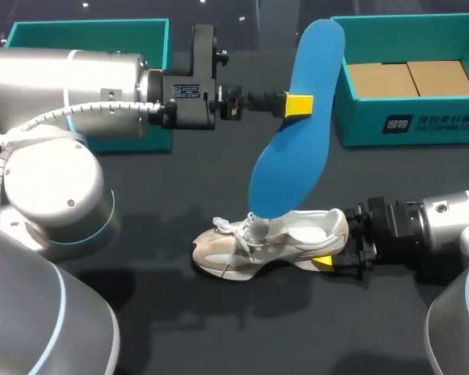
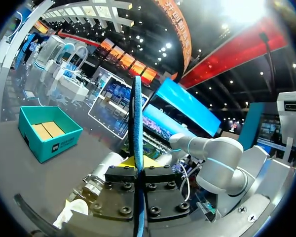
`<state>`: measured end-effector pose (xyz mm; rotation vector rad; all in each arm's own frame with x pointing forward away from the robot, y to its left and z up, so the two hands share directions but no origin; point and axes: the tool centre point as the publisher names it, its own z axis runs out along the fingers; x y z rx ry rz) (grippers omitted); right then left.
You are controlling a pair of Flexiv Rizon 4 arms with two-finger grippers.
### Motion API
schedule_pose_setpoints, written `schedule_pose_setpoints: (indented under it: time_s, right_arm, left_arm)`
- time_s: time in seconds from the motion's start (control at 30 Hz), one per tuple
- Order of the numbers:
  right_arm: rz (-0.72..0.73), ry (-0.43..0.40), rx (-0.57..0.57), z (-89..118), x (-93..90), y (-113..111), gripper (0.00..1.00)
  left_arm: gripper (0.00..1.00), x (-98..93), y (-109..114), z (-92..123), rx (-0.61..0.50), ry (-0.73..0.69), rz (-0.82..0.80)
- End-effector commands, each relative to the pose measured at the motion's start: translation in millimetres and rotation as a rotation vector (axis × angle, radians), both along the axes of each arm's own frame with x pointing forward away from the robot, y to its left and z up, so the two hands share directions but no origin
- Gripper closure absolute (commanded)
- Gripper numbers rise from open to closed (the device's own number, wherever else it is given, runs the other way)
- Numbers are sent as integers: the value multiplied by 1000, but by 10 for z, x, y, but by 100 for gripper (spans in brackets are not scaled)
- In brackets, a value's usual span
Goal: Take the shoe out of the shoebox, open the shoe tongue, remove and reinsert the insole, then place the shoe into the shoebox
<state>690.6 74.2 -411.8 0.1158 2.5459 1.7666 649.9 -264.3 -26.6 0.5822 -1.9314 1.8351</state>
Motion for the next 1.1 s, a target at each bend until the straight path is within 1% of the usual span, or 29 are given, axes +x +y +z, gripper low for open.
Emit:
schedule_pose_setpoints:
  time_s: [0.03, 0.17, 0.27, 0.4, 0.63, 1.1]
  right_arm:
    - [0, 1, -5, 1, -5, 9, 100]
    - [0, 1, -5, 1, -5, 9, 100]
    - [0, 1, -5, 1, -5, 9, 100]
    - [0, 1, -5, 1, -5, 9, 100]
    - [0, 1, -5, 1, -5, 9, 100]
    - [0, 1, -5, 1, -5, 9, 100]
  left_arm:
    - [100, -127, 102, -55, -23, 4, 21]
    - [100, -241, 242, -36, -49, 19, 3]
    - [100, -300, 355, -74, -55, 33, 11]
    - [100, -343, 467, -114, -58, 61, 1]
    - [100, -379, 600, -109, -57, 72, -10]
    - [100, -379, 600, -109, -57, 72, -10]
